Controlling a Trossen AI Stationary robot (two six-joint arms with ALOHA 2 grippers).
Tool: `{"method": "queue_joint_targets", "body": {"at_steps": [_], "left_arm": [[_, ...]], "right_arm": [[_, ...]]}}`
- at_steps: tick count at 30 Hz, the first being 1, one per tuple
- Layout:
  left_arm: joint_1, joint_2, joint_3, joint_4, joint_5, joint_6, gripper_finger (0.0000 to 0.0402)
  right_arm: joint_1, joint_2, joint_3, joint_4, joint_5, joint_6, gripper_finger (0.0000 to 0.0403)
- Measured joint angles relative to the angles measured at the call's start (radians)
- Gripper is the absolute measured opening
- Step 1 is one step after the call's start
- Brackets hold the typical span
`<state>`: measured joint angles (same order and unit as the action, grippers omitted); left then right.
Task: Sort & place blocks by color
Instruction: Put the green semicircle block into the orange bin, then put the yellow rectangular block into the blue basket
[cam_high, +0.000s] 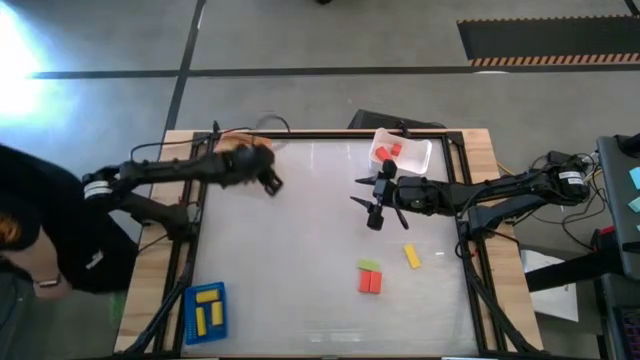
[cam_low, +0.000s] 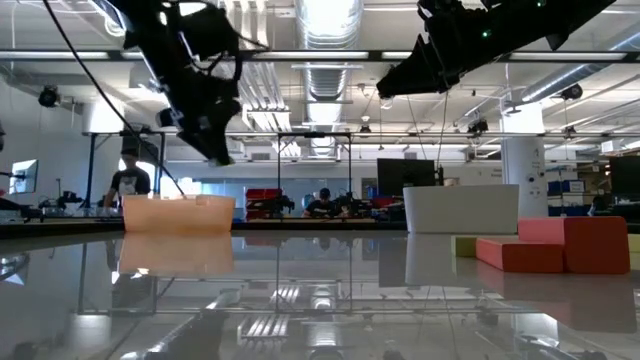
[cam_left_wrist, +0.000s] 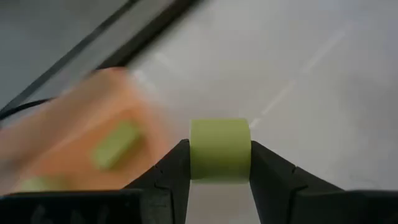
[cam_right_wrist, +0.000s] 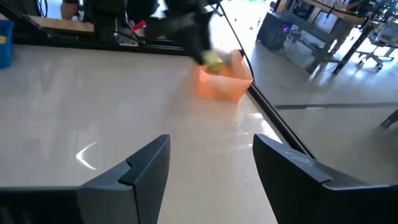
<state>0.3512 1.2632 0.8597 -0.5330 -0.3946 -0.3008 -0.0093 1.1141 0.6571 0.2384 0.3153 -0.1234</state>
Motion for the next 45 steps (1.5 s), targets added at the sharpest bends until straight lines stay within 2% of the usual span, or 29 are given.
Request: {"method": "queue_joint_targets", "body": {"at_steps": [8,15,18,23,26,37,45], "left_arm": [[0.319,0.038,-0.002,0.011,0.002,0.076,0.0112],[0.435,0.144,-0.002,0.013,0.004,0.099,0.0112],[0.438,0.178,-0.002,0.015,0.006,0.099,0.0115],[0.439,0.196,-0.002,0.025,0.007,0.099,0.0181],[0.439,0.19,-0.002,0.034,0.001,0.098,0.0201],[0.38,0.081,-0.002,0.027,0.0,0.098,0.0209],[0.183,-0.069,-0.002,0.097,0.0,0.098,0.021]], "right_arm": [[0.0,0.0,0.0,0.005,0.0,-0.009,0.0209],[0.0,0.0,0.0,0.004,0.0,-0.008,0.0207],[0.0,0.0,0.0,0.001,0.0,-0.008,0.0207],[0.0,0.0,-0.003,0.001,0.0,-0.008,0.0207],[0.0,0.0,-0.003,0.001,0.0,0.004,0.0207],[0.002,0.0,0.002,-0.075,-0.005,0.141,0.0208],[0.002,0.0,0.046,-0.227,-0.034,0.221,0.0208]]}}
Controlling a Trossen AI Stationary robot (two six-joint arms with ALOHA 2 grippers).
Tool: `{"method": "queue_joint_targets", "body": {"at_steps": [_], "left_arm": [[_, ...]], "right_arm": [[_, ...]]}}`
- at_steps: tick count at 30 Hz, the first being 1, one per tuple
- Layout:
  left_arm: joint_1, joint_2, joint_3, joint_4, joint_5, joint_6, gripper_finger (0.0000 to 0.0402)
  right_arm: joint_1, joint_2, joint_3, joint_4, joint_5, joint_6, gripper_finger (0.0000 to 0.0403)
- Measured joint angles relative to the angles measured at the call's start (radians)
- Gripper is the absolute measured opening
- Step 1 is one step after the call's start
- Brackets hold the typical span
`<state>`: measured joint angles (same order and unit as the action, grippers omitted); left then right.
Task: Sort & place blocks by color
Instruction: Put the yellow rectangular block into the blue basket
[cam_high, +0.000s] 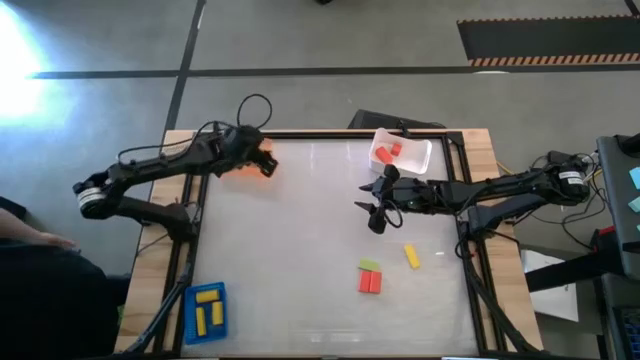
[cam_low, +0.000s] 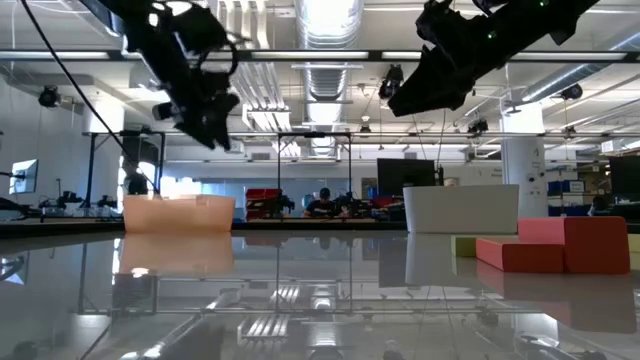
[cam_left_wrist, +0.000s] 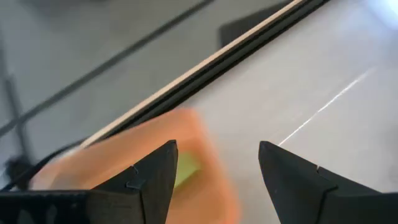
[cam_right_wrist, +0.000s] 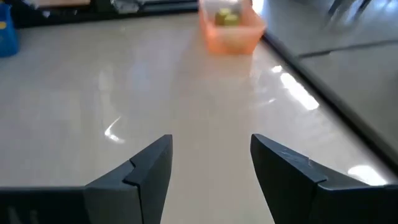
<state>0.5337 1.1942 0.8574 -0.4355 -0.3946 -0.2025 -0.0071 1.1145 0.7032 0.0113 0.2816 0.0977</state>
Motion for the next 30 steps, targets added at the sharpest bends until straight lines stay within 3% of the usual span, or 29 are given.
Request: {"method": "queue_joint_targets", "body": {"at_steps": [6,14,23,30], "left_arm": [[-0.17,-0.064,0.0,0.126,0.001,0.0,0.021],[-0.323,-0.07,0.0,0.295,0.001,0.037,0.021],[-0.373,-0.07,0.0,0.415,0.001,0.104,0.021],[-0.373,-0.07,0.0,0.415,0.001,0.109,0.021]], "right_arm": [[0.019,0.0,0.039,-0.147,-0.102,0.069,0.0208],[0.082,0.0,0.046,-0.299,-0.121,0.209,0.0207],[0.101,0.0,0.125,-0.714,-0.245,0.663,0.0207],[0.162,0.007,0.126,-0.869,-0.325,0.938,0.0207]]}}
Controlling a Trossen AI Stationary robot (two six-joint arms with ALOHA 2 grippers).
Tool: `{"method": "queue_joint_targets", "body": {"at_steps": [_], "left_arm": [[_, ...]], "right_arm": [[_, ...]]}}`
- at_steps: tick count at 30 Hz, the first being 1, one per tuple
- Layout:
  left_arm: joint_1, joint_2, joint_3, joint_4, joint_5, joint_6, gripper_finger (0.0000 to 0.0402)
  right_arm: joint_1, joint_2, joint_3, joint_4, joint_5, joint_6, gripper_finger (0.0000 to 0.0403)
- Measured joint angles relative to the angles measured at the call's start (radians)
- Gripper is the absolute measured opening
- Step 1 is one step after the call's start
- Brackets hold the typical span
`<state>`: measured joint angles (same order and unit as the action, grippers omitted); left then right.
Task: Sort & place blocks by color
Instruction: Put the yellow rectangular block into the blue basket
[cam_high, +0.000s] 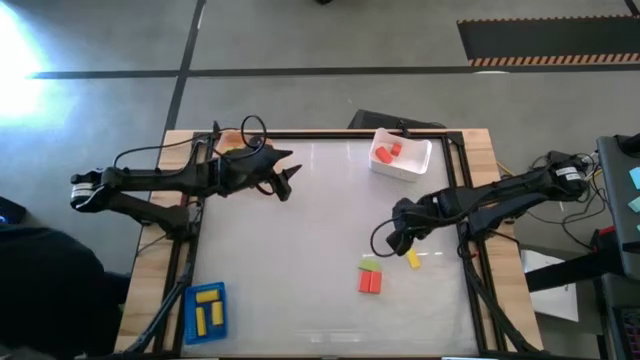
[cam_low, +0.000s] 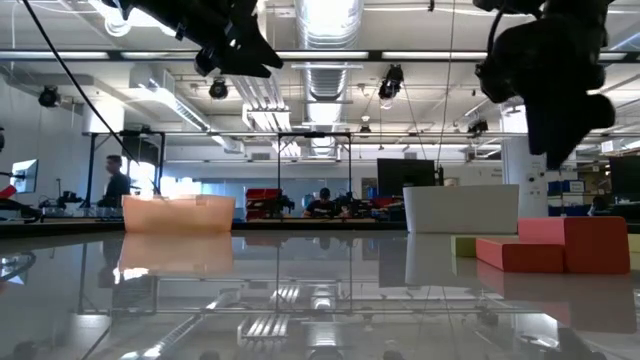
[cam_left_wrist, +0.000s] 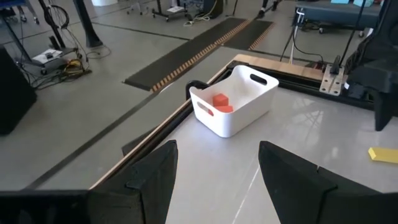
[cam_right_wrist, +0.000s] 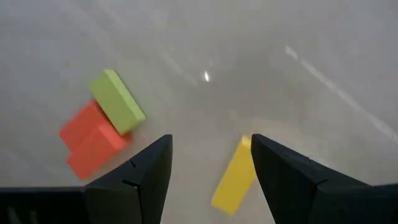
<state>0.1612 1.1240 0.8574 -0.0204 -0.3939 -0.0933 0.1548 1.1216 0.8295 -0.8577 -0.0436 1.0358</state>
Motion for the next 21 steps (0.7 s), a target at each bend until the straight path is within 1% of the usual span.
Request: {"method": "queue_joint_targets", "body": {"at_steps": [4,10,15,21], "left_arm": [[0.0,0.0,0.0,0.0,0.0,0.006,0.021],[0.0,0.0,0.0,-0.003,0.0,0.006,0.021],[0.0,0.001,0.0,-0.018,0.0,0.005,0.021],[0.0,0.001,0.0,-0.018,0.0,0.008,0.021]], "right_arm": [[0.033,0.019,0.0,-0.064,-0.055,0.105,0.0207],[0.082,0.068,0.0,-0.112,-0.091,0.225,0.0207],[0.116,0.123,0.0,-0.107,-0.096,0.279,0.0207],[0.136,0.191,0.0,-0.102,-0.096,0.292,0.0207]]}}
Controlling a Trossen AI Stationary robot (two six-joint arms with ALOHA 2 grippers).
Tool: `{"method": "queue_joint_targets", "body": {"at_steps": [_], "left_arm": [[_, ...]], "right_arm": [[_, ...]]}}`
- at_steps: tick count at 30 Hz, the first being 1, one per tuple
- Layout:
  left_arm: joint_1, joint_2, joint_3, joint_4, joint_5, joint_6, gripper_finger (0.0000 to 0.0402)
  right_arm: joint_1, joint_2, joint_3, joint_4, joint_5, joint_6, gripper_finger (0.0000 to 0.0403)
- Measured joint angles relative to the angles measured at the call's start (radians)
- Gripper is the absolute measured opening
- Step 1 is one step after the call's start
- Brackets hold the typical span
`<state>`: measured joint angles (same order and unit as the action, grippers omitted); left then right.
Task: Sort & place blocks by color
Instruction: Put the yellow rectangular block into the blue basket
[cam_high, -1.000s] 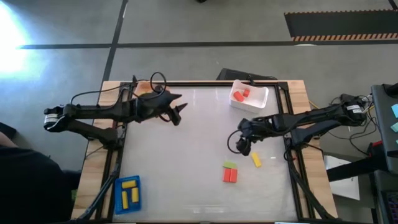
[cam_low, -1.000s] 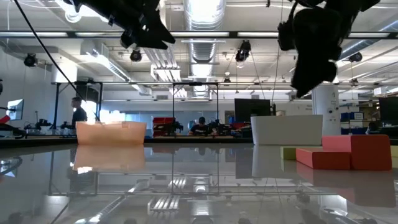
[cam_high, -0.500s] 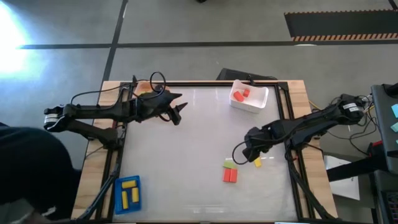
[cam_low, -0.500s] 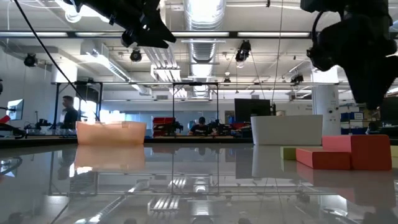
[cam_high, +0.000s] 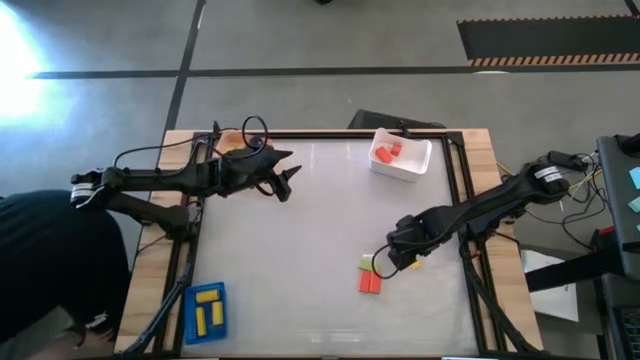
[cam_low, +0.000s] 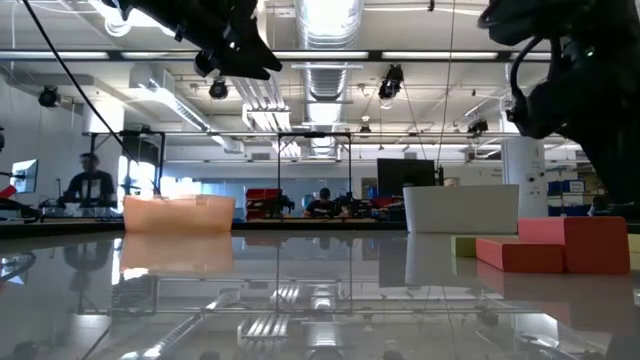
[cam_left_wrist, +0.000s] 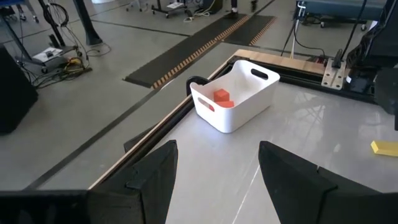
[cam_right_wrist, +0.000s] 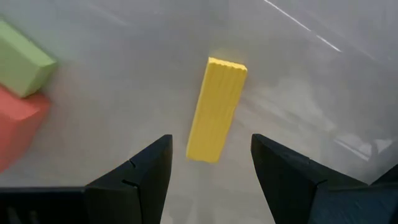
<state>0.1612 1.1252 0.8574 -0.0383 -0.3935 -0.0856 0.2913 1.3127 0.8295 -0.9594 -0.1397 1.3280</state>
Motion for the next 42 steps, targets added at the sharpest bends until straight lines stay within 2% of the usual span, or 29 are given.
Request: {"method": "queue_joint_targets", "body": {"at_steps": [13,20,22,30,38,42], "left_arm": [[0.0,0.0,0.0,-0.022,0.007,0.021,0.021],[-0.035,-0.091,0.005,-0.128,0.162,-0.025,0.021],[-0.055,-0.12,0.001,-0.137,0.202,-0.039,0.021],[-0.138,-0.154,-0.001,-0.128,0.21,-0.04,0.021],[-0.157,-0.118,-0.001,-0.122,0.21,-0.04,0.021],[-0.163,-0.094,-0.001,-0.08,0.21,-0.039,0.021]], "right_arm": [[-0.001,0.157,0.0,0.03,0.01,-0.039,0.0207],[-0.001,0.223,0.003,0.039,0.009,-0.095,0.0193],[-0.001,0.224,0.003,0.046,0.01,-0.103,0.0178],[0.0,0.206,0.001,0.067,0.061,-0.117,0.0088],[-0.001,0.194,-0.001,0.075,0.09,-0.186,0.0084],[-0.002,0.142,-0.004,0.093,0.186,-0.217,0.0084]]}}
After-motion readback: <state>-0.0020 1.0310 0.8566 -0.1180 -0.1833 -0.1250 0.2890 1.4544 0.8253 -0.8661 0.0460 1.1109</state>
